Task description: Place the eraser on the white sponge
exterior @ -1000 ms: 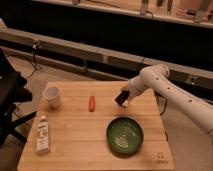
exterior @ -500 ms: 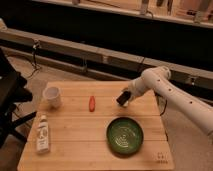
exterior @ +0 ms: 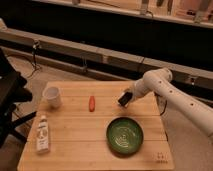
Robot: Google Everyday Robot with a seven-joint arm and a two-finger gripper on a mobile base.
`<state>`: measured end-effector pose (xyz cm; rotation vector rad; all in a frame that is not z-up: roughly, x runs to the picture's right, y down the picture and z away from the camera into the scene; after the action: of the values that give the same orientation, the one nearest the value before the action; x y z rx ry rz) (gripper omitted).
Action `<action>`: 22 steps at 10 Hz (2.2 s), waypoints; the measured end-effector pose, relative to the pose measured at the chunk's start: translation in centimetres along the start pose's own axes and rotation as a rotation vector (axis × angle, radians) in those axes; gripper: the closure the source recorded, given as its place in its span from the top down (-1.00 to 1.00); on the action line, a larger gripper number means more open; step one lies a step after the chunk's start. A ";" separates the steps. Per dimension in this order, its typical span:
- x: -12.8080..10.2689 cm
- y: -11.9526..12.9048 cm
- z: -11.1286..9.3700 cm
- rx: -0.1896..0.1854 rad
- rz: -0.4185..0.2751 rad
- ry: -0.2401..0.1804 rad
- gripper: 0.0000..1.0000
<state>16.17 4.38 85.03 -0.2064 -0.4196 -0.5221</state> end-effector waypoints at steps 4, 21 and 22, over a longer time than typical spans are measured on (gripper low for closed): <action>0.7 0.4 0.1 0.000 0.012 0.012 -0.61; 1.7 1.4 0.5 -0.008 0.045 0.027 0.60; 1.6 1.4 0.6 -0.008 0.045 0.028 0.60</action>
<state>17.98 5.01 86.15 -0.2160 -0.3851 -0.4824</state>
